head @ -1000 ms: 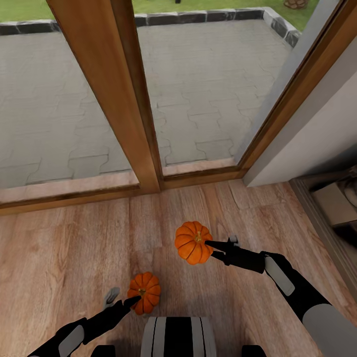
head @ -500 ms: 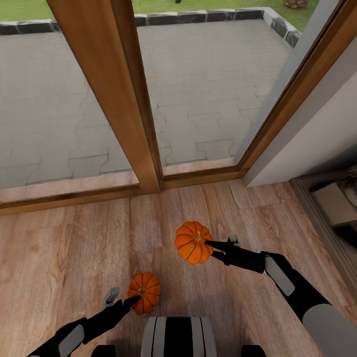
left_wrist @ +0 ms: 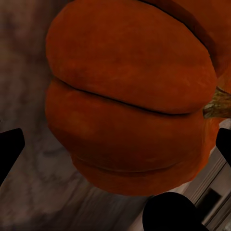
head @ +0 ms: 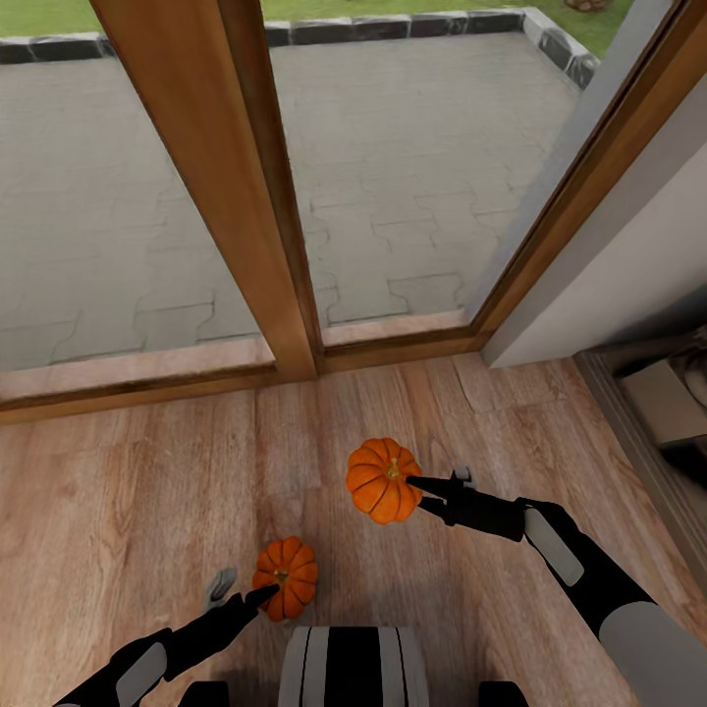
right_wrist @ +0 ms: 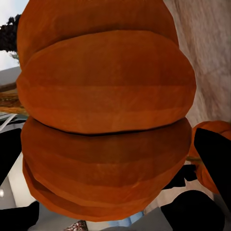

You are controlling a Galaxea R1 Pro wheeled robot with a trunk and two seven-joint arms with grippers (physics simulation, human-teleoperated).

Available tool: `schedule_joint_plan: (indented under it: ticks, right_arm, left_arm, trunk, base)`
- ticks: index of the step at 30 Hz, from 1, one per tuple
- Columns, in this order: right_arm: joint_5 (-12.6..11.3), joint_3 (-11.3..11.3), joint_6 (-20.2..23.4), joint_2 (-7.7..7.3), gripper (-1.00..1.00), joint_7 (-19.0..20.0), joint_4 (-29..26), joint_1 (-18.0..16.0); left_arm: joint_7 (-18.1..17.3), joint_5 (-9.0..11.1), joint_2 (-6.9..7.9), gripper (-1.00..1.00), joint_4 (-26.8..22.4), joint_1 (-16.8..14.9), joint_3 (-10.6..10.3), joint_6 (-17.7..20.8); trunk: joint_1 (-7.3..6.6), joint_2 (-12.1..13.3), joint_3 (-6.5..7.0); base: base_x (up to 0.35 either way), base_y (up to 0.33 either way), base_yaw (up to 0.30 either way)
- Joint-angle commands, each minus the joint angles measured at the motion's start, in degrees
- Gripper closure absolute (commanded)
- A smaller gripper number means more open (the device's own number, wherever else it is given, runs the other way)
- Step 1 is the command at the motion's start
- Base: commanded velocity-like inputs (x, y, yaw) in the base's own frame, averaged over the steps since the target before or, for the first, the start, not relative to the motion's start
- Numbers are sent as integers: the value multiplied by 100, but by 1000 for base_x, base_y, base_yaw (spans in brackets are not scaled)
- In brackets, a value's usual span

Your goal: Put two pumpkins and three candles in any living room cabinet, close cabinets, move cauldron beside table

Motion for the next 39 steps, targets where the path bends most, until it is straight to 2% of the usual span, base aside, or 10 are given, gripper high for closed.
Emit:
schedule_joint_plan:
  ticks: [1,8,11,14,18,22,26,33,36,39]
  right_arm:
    - [-43,15,32,-5,100,-4,0,-4]
    - [-49,15,32,-5,100,0,0,-4]
    - [-49,14,34,-5,100,0,0,-4]
    - [-49,17,33,-5,100,0,7,-4]
    - [-55,14,34,-5,100,0,9,-4]
    - [-63,18,36,-5,100,0,9,-4]
    - [-66,16,34,-5,100,0,9,-4]
    - [-72,16,39,-9,100,0,9,-4]
    - [-75,18,40,-12,100,6,9,-4]
    - [-75,15,41,-13,100,7,9,-4]
  left_arm:
    - [-6,60,4,-100,-2,-3,-23,53]
    - [-5,66,4,-100,1,-1,-18,53]
    - [6,68,4,-100,6,-4,-15,53]
    - [165,85,4,-100,7,-8,-7,53]
    - [298,131,0,-100,0,-8,135,53]
    - [317,138,-13,-100,-2,-8,190,53]
    - [319,139,-25,-100,-2,-8,196,53]
    - [320,102,-96,-100,-83,-9,187,4]
    - [318,74,-118,-100,-161,-9,170,1]
    - [316,70,-138,-100,-173,-9,158,-2]
  trunk:
    - [-1,-1,-3]
    - [-1,-1,-3]
    - [7,-5,-69]
    - [7,-5,-69]
    - [7,-5,-69]
    - [7,-5,-69]
    - [12,-8,-114]
    - [12,-8,-114]
    - [20,-12,-180]
    - [20,-12,-180]
  base:
    - [0,0,0]
    - [0,0,0]
    - [0,0,0]
    - [0,0,0]
    - [0,0,0]
    - [0,0,0]
    - [0,0,0]
    - [0,0,0]
    - [0,0,0]
    - [0,0,0]
